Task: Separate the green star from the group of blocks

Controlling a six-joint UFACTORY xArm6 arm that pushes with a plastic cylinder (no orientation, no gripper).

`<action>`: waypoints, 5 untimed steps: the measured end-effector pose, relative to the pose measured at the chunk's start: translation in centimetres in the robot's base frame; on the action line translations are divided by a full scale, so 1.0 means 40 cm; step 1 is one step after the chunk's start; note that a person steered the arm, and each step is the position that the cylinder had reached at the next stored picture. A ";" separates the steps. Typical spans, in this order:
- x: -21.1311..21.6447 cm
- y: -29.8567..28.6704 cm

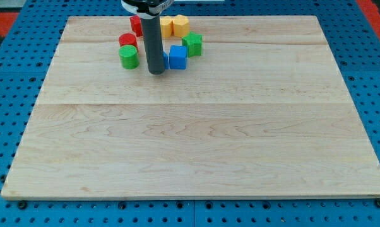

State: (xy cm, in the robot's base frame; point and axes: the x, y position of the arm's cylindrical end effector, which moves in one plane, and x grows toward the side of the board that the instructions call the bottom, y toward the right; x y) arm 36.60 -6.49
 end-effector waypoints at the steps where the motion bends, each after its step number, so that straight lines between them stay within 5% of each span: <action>1: 0.023 0.119; 5: -0.102 0.210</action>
State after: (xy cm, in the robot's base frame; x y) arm 32.51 1.89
